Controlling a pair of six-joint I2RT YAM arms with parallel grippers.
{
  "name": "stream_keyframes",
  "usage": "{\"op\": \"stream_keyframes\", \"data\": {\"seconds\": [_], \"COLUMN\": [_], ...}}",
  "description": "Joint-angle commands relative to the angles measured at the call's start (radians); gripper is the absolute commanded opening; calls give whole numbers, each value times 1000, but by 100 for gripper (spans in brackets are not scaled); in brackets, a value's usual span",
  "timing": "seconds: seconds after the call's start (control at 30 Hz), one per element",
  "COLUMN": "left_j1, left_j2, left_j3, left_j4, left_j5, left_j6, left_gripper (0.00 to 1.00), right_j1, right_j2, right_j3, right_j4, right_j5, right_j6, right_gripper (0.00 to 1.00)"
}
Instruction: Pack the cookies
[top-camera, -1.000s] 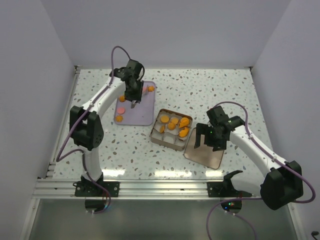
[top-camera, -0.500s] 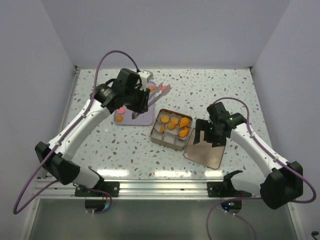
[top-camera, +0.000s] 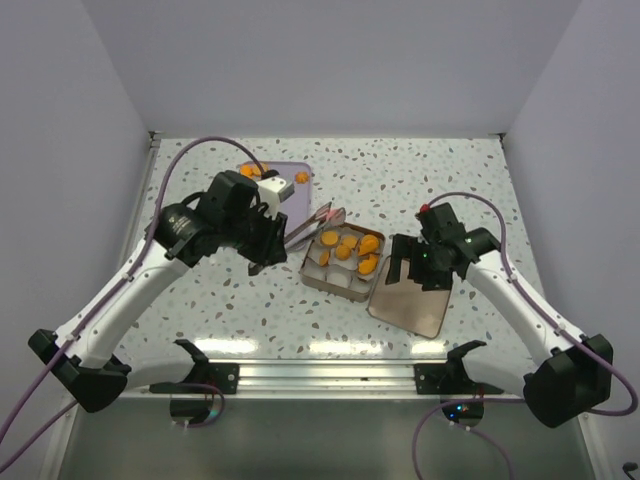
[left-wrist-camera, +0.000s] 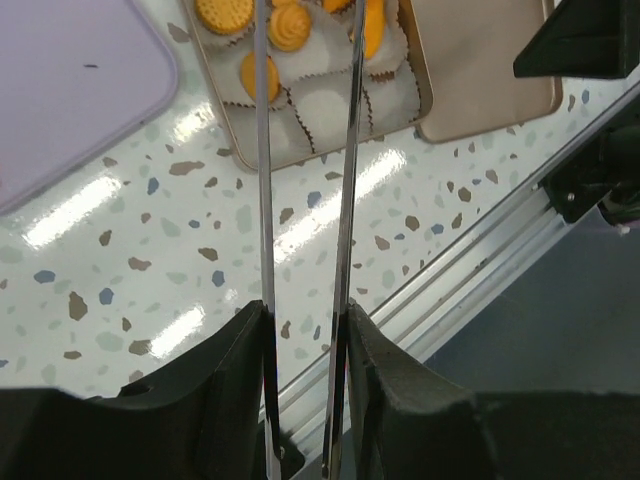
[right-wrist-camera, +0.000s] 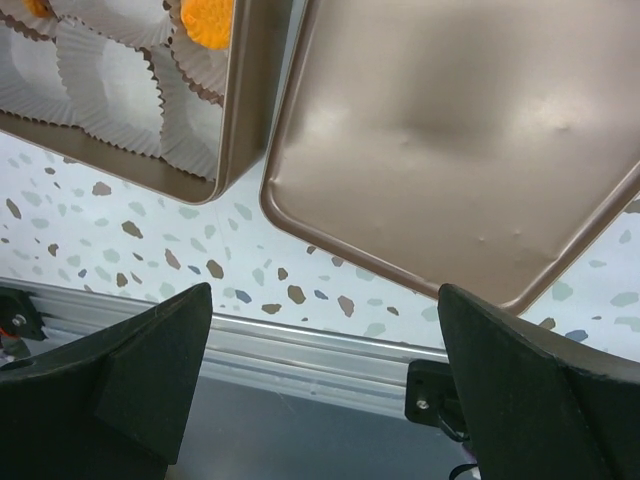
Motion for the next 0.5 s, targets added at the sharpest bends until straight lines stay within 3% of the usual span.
{"op": "stream_keyframes", "data": {"seconds": [0.0,0.13,0.47], "left_j1": [-43,-74,-124], "left_j2": [-12,-49,-18], "left_j3": [-87,-138,-219], "left_j4": [-27,-20,-4], "left_j5": [54,35,49], "left_j6": [-16,-37,-23], "left_gripper": [28,29,29], "right_j1": [-3,-4,-3], "right_j2": [-31,-7,-5], "right_j3": [-38,-51,-58], "right_j4": [25,44,39], "right_j5": [-11,-78,-77], "right_j6": [43,64,49], "right_gripper": [99,99,99]}}
